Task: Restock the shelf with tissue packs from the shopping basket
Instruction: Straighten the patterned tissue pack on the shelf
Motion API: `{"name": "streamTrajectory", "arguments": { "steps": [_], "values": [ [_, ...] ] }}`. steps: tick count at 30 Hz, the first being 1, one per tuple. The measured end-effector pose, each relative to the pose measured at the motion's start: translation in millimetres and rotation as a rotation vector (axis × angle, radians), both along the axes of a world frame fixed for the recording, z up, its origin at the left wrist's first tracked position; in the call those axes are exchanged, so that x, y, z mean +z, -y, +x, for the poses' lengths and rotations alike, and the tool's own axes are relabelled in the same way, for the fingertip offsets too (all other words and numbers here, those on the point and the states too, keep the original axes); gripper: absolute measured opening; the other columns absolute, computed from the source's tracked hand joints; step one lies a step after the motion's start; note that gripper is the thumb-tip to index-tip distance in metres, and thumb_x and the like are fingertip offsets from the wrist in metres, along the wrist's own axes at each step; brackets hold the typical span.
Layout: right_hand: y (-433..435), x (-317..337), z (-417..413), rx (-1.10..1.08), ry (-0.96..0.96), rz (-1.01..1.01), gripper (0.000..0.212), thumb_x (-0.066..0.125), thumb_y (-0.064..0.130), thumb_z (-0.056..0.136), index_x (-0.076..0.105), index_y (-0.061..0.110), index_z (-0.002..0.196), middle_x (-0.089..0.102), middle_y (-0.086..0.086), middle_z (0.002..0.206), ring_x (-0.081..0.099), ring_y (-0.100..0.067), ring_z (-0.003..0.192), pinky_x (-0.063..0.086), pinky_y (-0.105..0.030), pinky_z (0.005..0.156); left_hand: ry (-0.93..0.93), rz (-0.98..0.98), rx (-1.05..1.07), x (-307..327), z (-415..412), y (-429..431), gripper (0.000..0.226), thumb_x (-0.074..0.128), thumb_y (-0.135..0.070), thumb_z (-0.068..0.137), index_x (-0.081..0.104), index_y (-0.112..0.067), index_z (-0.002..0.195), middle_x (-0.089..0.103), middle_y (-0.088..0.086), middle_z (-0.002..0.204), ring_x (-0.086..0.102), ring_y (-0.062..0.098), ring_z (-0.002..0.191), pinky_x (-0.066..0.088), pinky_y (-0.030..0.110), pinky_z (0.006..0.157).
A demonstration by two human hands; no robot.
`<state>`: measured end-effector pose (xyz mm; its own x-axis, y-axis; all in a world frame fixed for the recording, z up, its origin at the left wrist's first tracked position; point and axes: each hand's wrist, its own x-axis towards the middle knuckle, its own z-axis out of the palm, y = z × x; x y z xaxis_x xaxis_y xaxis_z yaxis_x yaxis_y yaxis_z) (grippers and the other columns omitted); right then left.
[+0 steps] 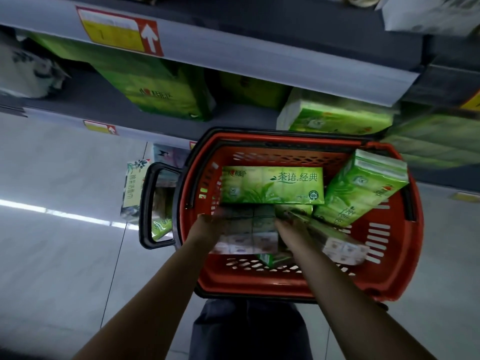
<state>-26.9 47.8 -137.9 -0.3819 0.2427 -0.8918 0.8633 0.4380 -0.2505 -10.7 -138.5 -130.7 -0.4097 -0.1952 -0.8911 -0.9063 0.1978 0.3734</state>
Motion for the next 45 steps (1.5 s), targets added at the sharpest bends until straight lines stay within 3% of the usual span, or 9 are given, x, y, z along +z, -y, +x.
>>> {"name": "streamTrajectory", "arguments": {
  "steps": [8,13,20,23,25,27,31,40,45],
  "values": [
    [13.4,-8.6,-2.8,-0.084,0.147,-0.052,0.026,0.054,0.034,0.093,0.06,0.009,0.092,0.058,-0.013,0.101,0.057,-0.022,0.077,0.051,-0.037,0.082,0.069,-0.022,-0.008,-49.5,-2.0,11.2,0.062,0.064,-0.051,0.066,0.064,-0.007,0.109,0.067,0.018,0.108,0.064,0.038,0.099,0.051,0.048,0.093],
    [5.1,5.0,1.5,-0.093,0.114,-0.017,0.052,0.053,0.035,0.094,0.047,0.002,0.134,0.055,-0.018,0.131,0.058,-0.029,0.11,0.042,-0.029,0.083,0.095,0.009,0.03,-21.0,-8.4,6.1,0.043,0.067,-0.035,0.076,0.06,-0.006,0.106,0.066,0.02,0.1,0.064,0.037,0.093,0.051,0.048,0.09],
    [2.2,40.1,2.5,-0.116,0.093,-0.063,0.042,0.054,0.035,0.093,0.052,0.005,0.122,0.058,-0.011,0.118,0.058,-0.017,0.094,0.048,-0.037,0.092,0.07,-0.038,0.053,-2.8,3.6,5.3,0.035,0.06,-0.018,0.089,0.054,0.003,0.116,0.06,0.027,0.102,0.059,0.042,0.096,0.047,0.046,0.087],
    [-0.6,56.1,2.5,-0.107,0.024,-0.082,0.043,0.052,0.038,0.094,0.053,0.007,0.125,0.06,-0.008,0.099,0.052,-0.012,0.073,0.048,-0.029,0.068,0.118,-0.033,0.086,9.7,4.1,4.2,0.027,0.06,-0.011,0.086,0.057,0.006,0.108,0.058,0.022,0.088,0.057,0.036,0.084,0.048,0.044,0.081],
    [-2.3,67.3,2.8,-0.111,-0.035,-0.092,0.046,0.054,0.04,0.093,0.053,0.01,0.127,0.058,-0.008,0.108,0.056,-0.018,0.085,0.043,-0.025,0.066,0.124,-0.014,0.112,22.2,2.9,2.7,0.022,0.058,-0.01,0.088,0.057,0.004,0.105,0.058,0.02,0.086,0.058,0.035,0.084,0.047,0.041,0.081],
    [-5.0,79.5,2.5,-0.14,-0.088,-0.117,0.037,0.056,0.04,0.091,0.056,0.012,0.116,0.059,-0.007,0.111,0.058,-0.023,0.098,0.046,-0.029,0.079,0.113,0.011,0.157,35.2,1.0,-0.3,0.025,0.059,-0.015,0.09,0.056,0.0,0.109,0.061,0.021,0.096,0.06,0.037,0.094,0.049,0.047,0.091],
    [-9.3,109.3,-2.6,-0.196,-0.216,-0.174,0.015,0.06,0.034,0.091,0.052,0.024,0.082,0.062,-0.002,0.089,0.056,-0.01,0.072,0.041,-0.02,0.059,0.066,0.065,0.238,59.5,-10.8,-9.3,0.019,0.055,-0.026,0.095,0.056,-0.007,0.096,0.061,0.024,0.103,0.061,0.039,0.099,0.047,0.054,0.096],
    [-24.6,158.0,-8.8,-0.228,-0.449,-0.267,0.019,0.064,0.03,0.089,0.06,0.018,0.104,0.065,0.004,0.095,0.061,-0.015,0.089,0.046,-0.03,0.074,0.007,0.16,0.321,111.2,-19.5,-14.4,0.012,0.056,-0.015,0.094,0.06,-0.006,0.088,0.061,0.016,0.081,0.06,0.029,0.074,0.05,0.037,0.066],
    [-34.5,177.4,4.7,-0.285,-0.509,-0.308,0.009,0.065,0.03,0.088,0.062,0.027,0.095,0.068,0.0,0.105,0.064,-0.018,0.098,0.051,-0.04,0.089,0.019,0.286,0.404,140.2,-14.0,-10.6,0.027,0.066,-0.02,0.086,0.064,-0.001,0.105,0.065,0.022,0.107,0.064,0.034,0.092,0.054,0.041,0.072]
  ]
}}
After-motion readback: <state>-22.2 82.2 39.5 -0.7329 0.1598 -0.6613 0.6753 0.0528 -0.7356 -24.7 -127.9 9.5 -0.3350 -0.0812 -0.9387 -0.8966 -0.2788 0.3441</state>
